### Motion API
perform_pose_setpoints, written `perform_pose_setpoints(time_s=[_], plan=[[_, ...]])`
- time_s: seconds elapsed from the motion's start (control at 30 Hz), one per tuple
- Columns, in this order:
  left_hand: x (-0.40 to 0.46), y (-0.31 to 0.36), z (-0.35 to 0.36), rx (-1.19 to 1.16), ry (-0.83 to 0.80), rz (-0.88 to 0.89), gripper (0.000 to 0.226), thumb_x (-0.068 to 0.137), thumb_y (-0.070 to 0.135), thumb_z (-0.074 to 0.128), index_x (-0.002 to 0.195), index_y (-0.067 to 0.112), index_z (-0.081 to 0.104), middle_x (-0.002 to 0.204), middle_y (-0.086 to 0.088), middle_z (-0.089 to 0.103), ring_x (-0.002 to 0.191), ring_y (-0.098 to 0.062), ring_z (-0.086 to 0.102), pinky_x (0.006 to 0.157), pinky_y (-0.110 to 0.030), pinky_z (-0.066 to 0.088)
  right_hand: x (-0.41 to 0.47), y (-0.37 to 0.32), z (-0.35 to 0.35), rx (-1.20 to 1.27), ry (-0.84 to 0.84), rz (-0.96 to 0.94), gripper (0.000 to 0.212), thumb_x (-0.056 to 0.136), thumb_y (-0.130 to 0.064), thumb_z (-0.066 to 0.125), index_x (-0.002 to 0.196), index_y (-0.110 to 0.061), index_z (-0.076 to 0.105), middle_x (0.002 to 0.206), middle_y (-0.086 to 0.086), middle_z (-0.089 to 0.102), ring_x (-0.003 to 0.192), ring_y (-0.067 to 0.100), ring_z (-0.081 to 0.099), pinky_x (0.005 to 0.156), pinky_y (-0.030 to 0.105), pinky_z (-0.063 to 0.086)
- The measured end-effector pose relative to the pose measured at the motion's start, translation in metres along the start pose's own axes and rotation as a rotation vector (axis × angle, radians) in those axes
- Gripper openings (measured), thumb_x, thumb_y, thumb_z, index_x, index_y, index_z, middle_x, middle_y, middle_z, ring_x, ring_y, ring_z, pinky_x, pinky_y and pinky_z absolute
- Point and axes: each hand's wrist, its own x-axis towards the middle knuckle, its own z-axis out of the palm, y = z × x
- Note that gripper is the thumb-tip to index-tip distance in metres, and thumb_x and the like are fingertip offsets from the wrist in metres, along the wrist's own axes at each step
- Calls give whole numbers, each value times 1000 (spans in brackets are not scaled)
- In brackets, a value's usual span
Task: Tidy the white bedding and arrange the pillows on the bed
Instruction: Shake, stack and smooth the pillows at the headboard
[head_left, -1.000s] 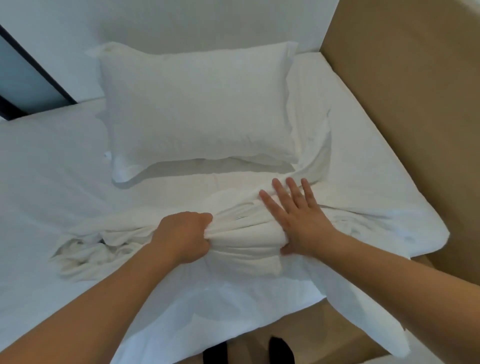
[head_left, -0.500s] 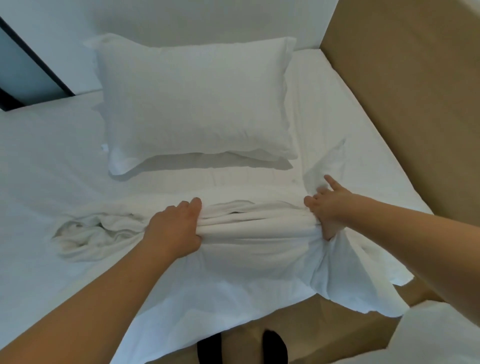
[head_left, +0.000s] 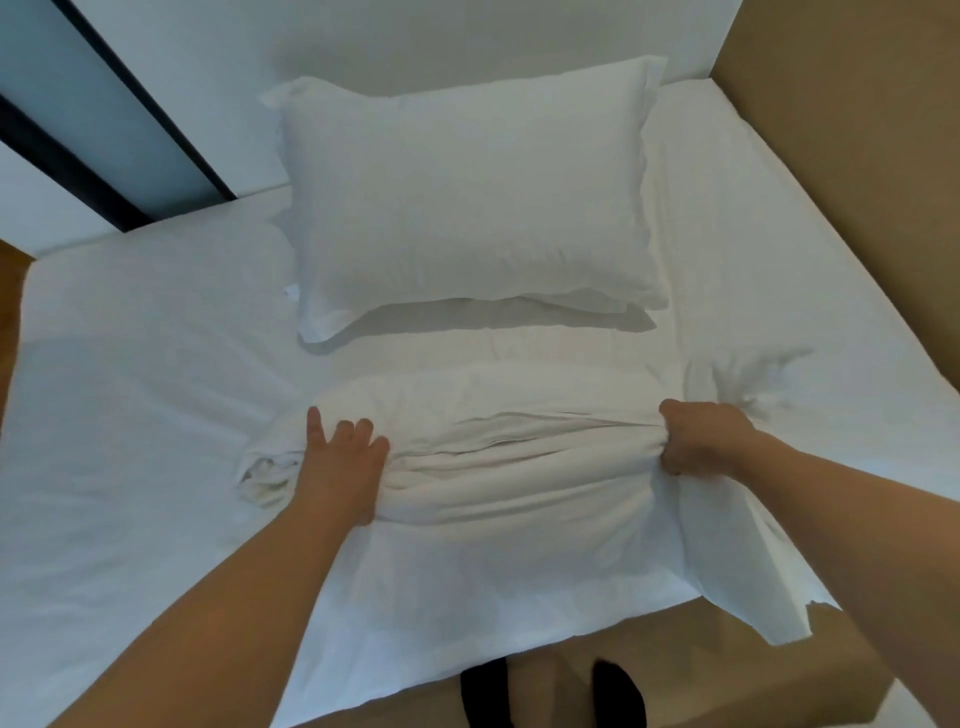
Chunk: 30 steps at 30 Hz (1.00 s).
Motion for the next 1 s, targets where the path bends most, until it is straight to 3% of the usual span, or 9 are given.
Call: perform_pose_setpoints(time_s=[0.13,0.23,0.33,0.43,0.53,0.63,0.73,0.87,1.0], plan=[[9,23,13,-172,114,-88,42,87,19,48,129,22,47,138,-7,44,130,-31,39,117,-53,11,3,-2,-10,59,21,4,24,74,-27,59,95,-27,48,96,-6,57,100,21,60,78,31,43],[14,10,-7,-304,157,-120,26,87,19,47,112,22,52,106,-1,63,98,-24,62,84,-34,45,-9,4,-25,84,26,-2,25,70,-25,59,94,-28,51,93,-8,58,91,19,59,73,29,43],[5,-18,-52,-343,244,-119,21,83,23,52,104,21,53,92,1,64,83,-22,63,63,-29,41,-45,14,-59,108,23,-19,29,68,-25,60,96,-29,54,102,-7,63,98,19,61,73,29,47],[-26,-52,-126,-334,393,-101,22,81,24,53,103,22,51,92,0,65,82,-24,64,61,-29,40,-106,27,-124,159,31,-1,31,68,-24,60,98,-28,57,101,-6,64,93,19,62,75,30,52],[-74,-80,-204,-342,603,-101,15,80,24,56,94,20,52,83,-3,65,76,-28,64,58,-29,37,-190,43,-192,215,93,49,24,70,-22,58,94,-26,57,86,-7,61,82,18,59,59,26,43],[-120,-92,-266,-315,705,-119,14,79,23,58,90,19,51,78,-5,64,73,-32,63,57,-30,36,-261,60,-232,281,182,83,24,72,-21,57,96,-24,57,91,-4,62,87,20,59,63,26,44],[-151,-85,-322,-287,766,-82,14,80,21,57,93,17,52,79,-7,64,74,-32,63,57,-31,36,-315,85,-240,358,229,106,25,74,-21,57,99,-22,57,99,-2,64,92,21,60,67,26,46],[-163,-54,-399,-174,853,-5,14,81,20,55,94,17,55,83,-7,67,77,-33,65,57,-32,37,-355,137,-238,505,224,148,28,74,-25,59,101,-23,58,96,-5,62,86,18,60,56,22,41],[-157,-2,-472,-32,893,73,12,81,17,53,93,16,54,83,-8,68,77,-33,64,57,-32,36,-367,205,-218,632,160,194,32,64,-28,60,96,-24,59,91,0,65,83,20,64,54,27,50]])
